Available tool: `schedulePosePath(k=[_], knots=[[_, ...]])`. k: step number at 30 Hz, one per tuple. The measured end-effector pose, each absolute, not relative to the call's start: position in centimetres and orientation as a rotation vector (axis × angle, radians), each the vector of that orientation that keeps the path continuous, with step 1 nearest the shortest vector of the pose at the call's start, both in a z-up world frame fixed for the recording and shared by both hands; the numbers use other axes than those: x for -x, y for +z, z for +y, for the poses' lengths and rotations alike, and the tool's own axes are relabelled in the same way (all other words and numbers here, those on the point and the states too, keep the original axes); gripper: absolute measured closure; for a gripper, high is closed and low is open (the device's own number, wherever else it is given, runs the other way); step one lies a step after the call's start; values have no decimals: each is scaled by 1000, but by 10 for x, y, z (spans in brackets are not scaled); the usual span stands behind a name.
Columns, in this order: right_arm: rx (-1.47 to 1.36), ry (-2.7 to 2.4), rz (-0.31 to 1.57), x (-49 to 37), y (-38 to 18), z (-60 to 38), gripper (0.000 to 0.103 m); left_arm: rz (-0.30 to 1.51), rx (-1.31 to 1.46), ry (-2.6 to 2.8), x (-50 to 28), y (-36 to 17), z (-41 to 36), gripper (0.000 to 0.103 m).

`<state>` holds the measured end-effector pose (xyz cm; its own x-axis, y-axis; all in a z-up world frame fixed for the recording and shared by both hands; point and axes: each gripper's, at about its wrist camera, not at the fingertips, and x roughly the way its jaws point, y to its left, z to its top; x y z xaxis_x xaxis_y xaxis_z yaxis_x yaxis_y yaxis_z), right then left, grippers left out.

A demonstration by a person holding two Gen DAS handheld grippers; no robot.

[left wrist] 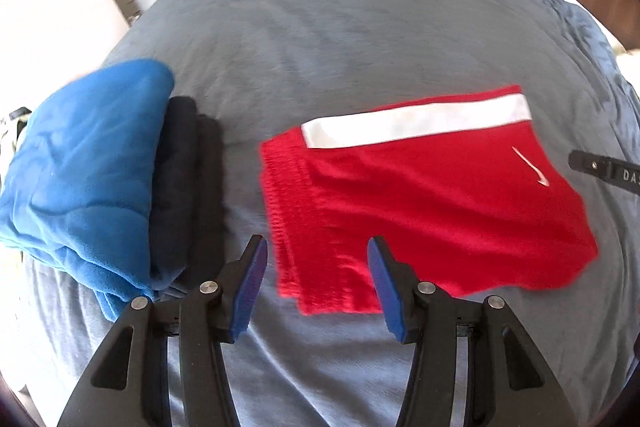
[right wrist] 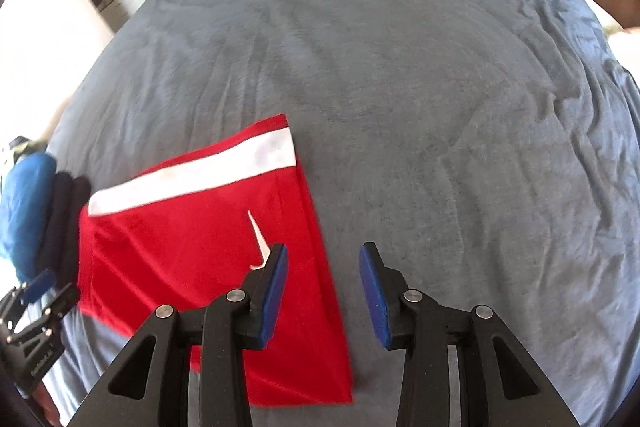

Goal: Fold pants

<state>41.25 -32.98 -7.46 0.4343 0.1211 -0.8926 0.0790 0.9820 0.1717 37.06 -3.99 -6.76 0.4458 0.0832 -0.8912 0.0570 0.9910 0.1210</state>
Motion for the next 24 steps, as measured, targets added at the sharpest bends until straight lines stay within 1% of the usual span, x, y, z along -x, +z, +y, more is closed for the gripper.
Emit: schedulePosePath(k=[2,10,13,24], knots=[[-209,12,1125,-416,-80,-325,65,1114,-131,38,-376,-74,-33,51],[-183,-16,1116,-418,-92,-308,65,1169,95,67,-385,-105,-4,51],[-160,-24,1102,-420,-93,-303,65,1180,137,74,-385,-112,-2,51],[-145,-34,1144,-420,-110,-309,65,1212,172,66,-387,-136,-4,50]])
